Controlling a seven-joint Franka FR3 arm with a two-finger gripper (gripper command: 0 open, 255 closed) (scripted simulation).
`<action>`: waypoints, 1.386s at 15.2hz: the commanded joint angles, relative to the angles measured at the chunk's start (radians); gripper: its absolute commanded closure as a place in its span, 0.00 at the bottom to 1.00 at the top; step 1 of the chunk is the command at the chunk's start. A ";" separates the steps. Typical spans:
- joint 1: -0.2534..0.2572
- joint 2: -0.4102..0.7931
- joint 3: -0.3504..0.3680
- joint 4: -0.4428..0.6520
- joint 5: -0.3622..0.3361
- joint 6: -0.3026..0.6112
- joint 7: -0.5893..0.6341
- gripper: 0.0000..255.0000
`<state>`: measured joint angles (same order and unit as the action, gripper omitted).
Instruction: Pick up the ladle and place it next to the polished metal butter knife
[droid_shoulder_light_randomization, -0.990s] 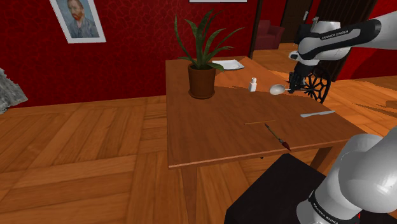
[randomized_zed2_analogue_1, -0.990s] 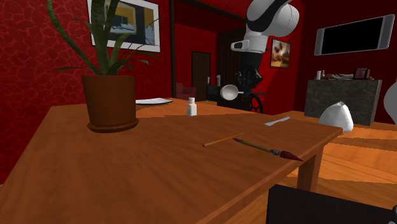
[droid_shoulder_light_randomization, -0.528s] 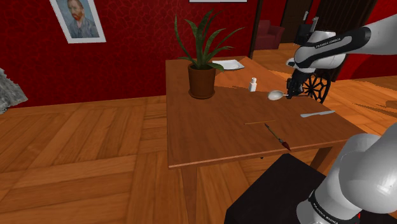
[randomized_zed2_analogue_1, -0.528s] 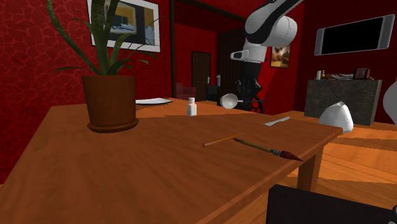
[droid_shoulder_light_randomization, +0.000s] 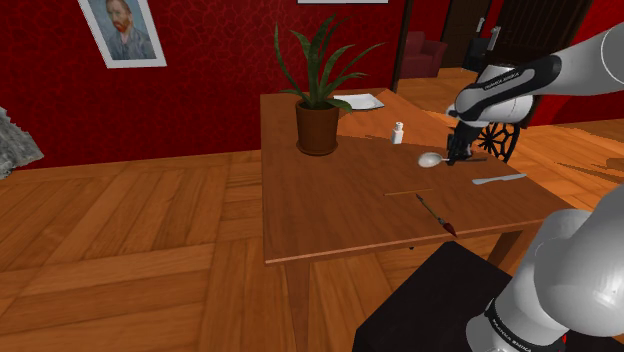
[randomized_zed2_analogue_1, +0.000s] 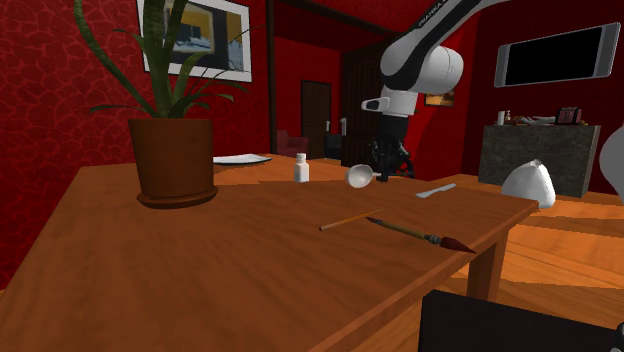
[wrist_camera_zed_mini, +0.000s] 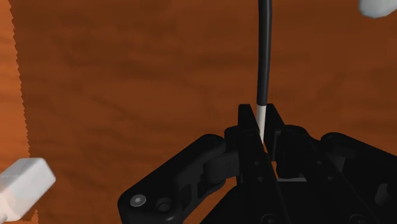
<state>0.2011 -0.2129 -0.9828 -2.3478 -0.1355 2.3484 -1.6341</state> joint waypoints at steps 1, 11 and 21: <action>0.010 0.021 -0.016 -0.016 0.020 0.032 -0.018 1.00; 0.025 0.052 -0.036 -0.031 0.053 0.067 -0.044 1.00; -0.040 -0.079 0.046 0.015 -0.069 -0.075 0.047 0.00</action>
<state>0.1788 -0.2594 -0.9570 -2.3380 -0.1745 2.3055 -1.6081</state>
